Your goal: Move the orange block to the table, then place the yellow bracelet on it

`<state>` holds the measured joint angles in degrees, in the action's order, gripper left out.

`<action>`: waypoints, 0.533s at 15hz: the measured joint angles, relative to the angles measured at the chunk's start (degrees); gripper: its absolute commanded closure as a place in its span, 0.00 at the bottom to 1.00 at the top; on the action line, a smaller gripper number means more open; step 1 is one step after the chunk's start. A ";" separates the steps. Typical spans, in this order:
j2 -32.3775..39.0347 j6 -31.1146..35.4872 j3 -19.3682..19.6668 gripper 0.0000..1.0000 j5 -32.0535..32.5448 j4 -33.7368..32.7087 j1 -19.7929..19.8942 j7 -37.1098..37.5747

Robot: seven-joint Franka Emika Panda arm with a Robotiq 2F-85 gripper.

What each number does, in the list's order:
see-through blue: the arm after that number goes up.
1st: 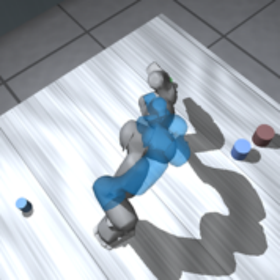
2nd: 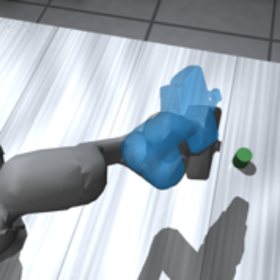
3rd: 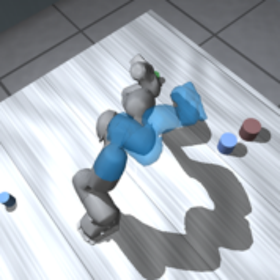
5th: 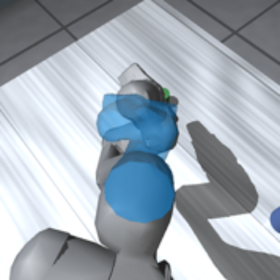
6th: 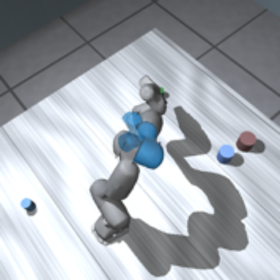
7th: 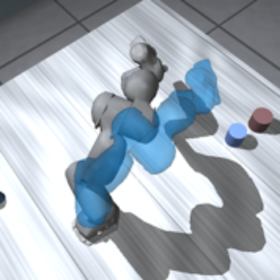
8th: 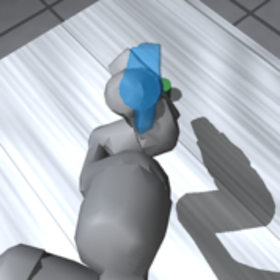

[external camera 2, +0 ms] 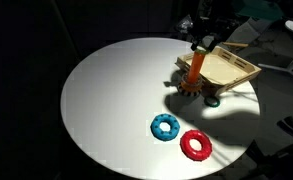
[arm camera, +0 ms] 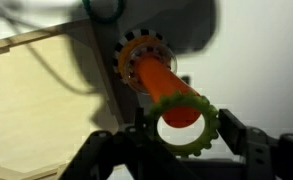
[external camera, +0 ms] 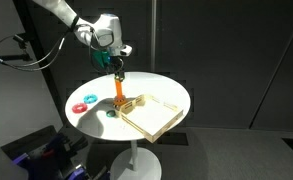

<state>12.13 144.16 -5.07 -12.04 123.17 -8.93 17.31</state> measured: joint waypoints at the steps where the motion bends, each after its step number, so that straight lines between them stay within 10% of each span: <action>1: 0.18 -0.38 0.00 0.51 0.00 -0.13 0.00 0.00; 8: 0.95 -2.68 -0.12 0.51 0.45 -0.46 -0.18 0.02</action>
<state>13.08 141.48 -5.18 -11.59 122.71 -9.10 17.33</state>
